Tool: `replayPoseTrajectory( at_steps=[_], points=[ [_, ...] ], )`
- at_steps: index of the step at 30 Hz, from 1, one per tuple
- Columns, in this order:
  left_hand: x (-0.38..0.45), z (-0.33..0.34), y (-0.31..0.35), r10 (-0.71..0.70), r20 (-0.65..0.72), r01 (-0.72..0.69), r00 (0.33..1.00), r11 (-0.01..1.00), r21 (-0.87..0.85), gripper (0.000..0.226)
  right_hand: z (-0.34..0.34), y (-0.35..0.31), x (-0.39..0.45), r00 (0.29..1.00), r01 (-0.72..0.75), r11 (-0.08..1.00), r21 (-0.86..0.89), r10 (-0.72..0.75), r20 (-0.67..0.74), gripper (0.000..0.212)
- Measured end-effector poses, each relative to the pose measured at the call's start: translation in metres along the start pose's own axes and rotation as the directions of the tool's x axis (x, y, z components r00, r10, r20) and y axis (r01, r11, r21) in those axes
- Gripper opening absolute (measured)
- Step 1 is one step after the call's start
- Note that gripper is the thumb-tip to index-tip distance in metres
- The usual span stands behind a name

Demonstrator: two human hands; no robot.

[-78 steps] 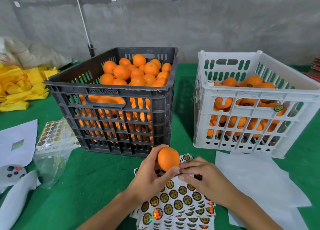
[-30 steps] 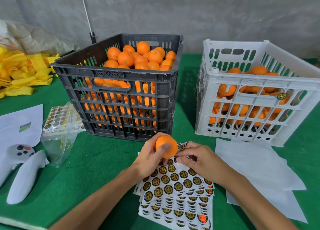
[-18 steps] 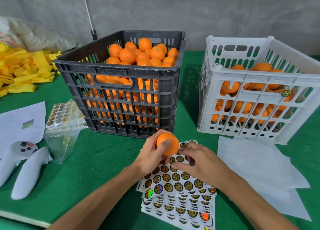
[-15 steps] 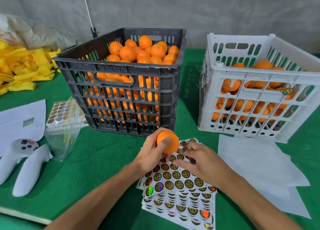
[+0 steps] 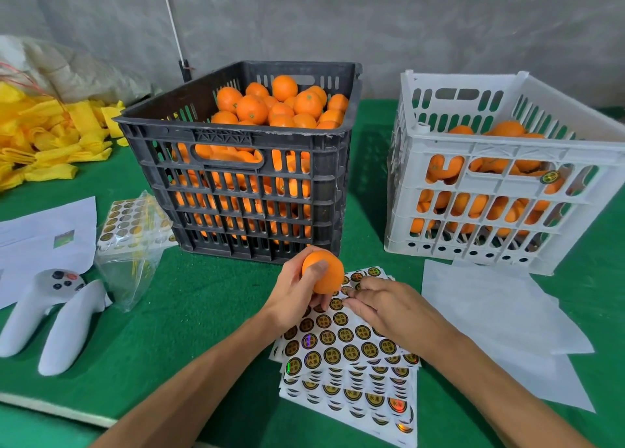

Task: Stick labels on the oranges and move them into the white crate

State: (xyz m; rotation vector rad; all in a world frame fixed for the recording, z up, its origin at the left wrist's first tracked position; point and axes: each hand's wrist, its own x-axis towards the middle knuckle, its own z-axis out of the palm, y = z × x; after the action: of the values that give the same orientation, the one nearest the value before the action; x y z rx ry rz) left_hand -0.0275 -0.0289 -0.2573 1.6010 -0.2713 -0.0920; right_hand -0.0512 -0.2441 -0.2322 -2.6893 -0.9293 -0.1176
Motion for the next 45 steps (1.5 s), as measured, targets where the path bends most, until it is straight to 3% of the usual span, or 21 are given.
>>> replayPoseTrajectory(
  at_steps=[4, 13, 17, 23, 27, 29, 34, 39, 45],
  points=[
    [0.002, 0.000, 0.003, 0.000, -0.006, -0.001, 1.000, 1.000, -0.012, 0.034, -0.004, 0.009, -0.006, 0.999, -0.048, 0.959, 0.279, 0.041, 0.032, 0.061],
    [0.005, -0.002, 0.001, -0.029, 0.015, 0.030, 0.999, 0.999, -0.029, 0.032, 0.009, 0.020, 0.002, 0.992, -0.097, 0.839, 0.536, 0.122, -0.011, 0.035],
    [0.006, -0.001, -0.001, -0.035, 0.021, 0.036, 0.999, 0.999, -0.014, 0.043, 0.009, 0.021, 0.007, 0.984, -0.133, 0.784, 0.607, 0.177, -0.013, 0.026],
    [0.002, 0.001, 0.000, -0.036, 0.035, 0.035, 0.999, 0.999, 0.016, 0.047, 0.006, 0.020, 0.006, 0.993, -0.091, 0.851, 0.518, 0.115, -0.014, 0.023],
    [0.001, 0.004, 0.005, -0.020, 0.016, 0.020, 1.000, 0.999, 0.045, 0.045, 0.005, 0.016, -0.005, 0.990, -0.120, 0.894, 0.431, 0.138, -0.010, 0.049],
    [0.000, 0.005, 0.007, -0.013, -0.004, 0.013, 1.000, 0.999, 0.050, 0.043, 0.007, 0.014, -0.009, 0.993, -0.088, 0.948, 0.305, 0.106, -0.042, 0.060],
    [0.000, 0.006, 0.006, 0.005, -0.055, -0.004, 0.998, 1.000, 0.021, 0.047, 0.016, 0.001, -0.002, 0.992, -0.091, 0.963, 0.255, 0.110, -0.060, 0.065],
    [0.002, 0.004, 0.004, 0.004, -0.097, -0.005, 0.995, 1.000, -0.013, 0.060, 0.017, -0.001, 0.003, 0.991, -0.049, 0.968, 0.247, 0.078, -0.108, 0.043],
    [0.001, 0.005, 0.007, 0.015, -0.109, -0.013, 0.994, 1.000, 0.015, 0.058, 0.015, -0.007, 0.002, 0.969, 0.107, 0.981, 0.160, -0.066, -0.240, 0.020]
  ],
)
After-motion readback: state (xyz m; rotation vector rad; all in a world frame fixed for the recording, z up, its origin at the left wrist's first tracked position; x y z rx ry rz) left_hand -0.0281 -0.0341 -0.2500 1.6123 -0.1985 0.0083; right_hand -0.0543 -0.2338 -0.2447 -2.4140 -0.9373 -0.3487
